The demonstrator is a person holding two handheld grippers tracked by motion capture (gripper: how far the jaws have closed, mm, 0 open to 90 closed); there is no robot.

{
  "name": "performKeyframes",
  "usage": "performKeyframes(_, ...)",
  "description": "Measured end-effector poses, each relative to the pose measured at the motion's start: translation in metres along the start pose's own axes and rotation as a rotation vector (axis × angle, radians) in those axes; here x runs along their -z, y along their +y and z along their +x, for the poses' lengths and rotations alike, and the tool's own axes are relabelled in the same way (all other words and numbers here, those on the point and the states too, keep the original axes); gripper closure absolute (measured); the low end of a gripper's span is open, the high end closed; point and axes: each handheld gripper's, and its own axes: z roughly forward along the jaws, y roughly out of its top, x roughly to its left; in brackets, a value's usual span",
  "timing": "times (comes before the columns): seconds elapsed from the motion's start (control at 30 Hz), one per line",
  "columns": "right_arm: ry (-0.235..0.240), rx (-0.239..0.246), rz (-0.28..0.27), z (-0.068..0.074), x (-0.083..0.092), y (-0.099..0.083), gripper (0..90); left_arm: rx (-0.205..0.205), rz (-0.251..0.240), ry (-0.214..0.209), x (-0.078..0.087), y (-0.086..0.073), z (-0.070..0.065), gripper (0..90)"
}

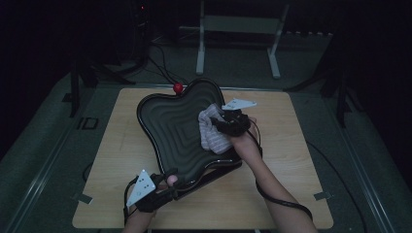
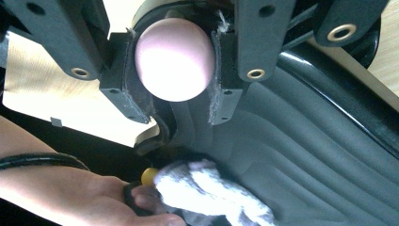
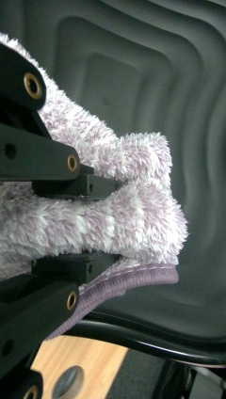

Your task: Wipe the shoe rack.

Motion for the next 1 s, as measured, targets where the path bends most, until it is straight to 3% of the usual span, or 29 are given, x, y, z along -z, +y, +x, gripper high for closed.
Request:
performKeyframes(0.13, 0.003, -0.011, 0.008, 0.003, 0.005, -0.008, 70.1, 0.001, 0.000, 0.000, 0.000, 0.000, 0.000, 59.9)
performKeyframes(0.5, 0.013, 0.018, 0.008, 0.023, 0.020, -0.038, 70.3, 0.004, -0.001, 0.002, 0.000, 0.000, 0.000, 59.9)
performKeyframes(0.77, 0.051, 0.029, 0.021, 0.035, 0.032, -0.058, 70.4, 0.006, -0.002, 0.004, 0.000, 0.000, -0.001, 59.9)
performKeyframes(0.93, 0.054, 0.025, 0.003, 0.036, 0.033, -0.060, 70.4, 0.005, -0.001, -0.001, 0.000, 0.000, 0.000, 59.9)
performKeyframes(1.0, 0.080, -0.001, -0.003, 0.032, 0.034, -0.054, 70.5, 0.003, -0.002, -0.002, 0.000, 0.000, 0.000, 59.9)
